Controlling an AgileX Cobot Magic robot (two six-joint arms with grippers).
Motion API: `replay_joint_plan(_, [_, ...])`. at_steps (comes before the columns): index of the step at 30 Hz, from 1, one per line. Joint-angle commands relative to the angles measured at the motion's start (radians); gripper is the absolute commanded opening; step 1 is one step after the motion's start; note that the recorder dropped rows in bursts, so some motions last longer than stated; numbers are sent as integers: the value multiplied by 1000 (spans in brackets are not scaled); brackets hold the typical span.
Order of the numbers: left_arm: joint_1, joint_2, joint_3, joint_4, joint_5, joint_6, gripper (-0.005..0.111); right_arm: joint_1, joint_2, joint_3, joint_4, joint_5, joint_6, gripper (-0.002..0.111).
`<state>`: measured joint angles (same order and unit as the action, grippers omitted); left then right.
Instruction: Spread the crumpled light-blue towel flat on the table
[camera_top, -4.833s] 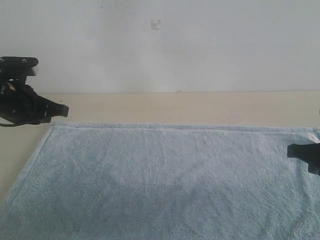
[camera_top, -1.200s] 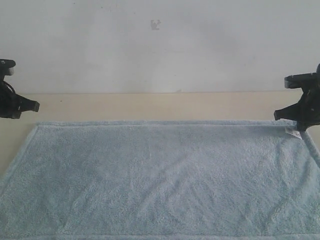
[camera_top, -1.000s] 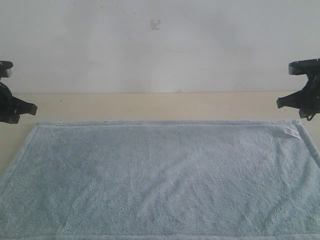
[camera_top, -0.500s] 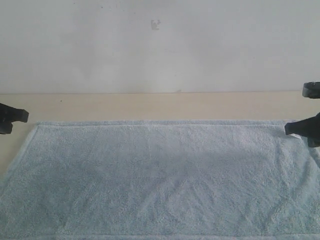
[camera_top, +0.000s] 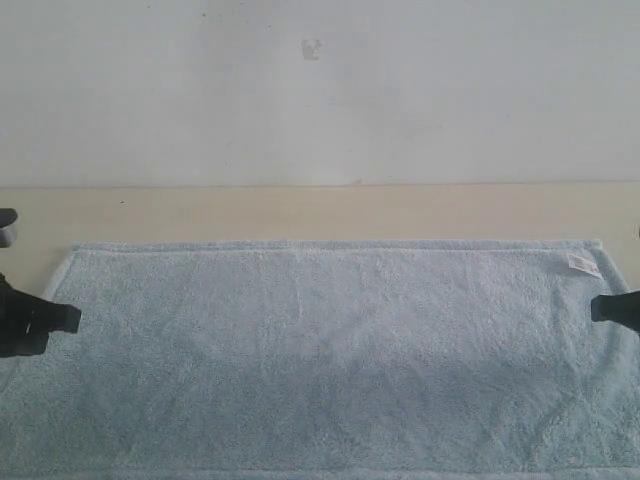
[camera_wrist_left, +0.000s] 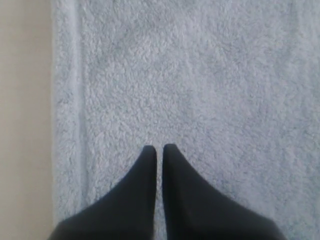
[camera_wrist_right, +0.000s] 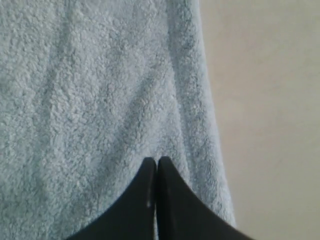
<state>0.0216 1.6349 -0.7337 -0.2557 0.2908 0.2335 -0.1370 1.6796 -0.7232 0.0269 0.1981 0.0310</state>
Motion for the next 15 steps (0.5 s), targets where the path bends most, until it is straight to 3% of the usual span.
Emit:
replay_joint_plan(1, [-7,-4,64,-11,-78,4,4,-3,-21,38,15,-7,13,0])
replay_joint_plan(15, [-7,-4,142,-11,-110,-11,4,-3,-115,177,15,-14,71,0])
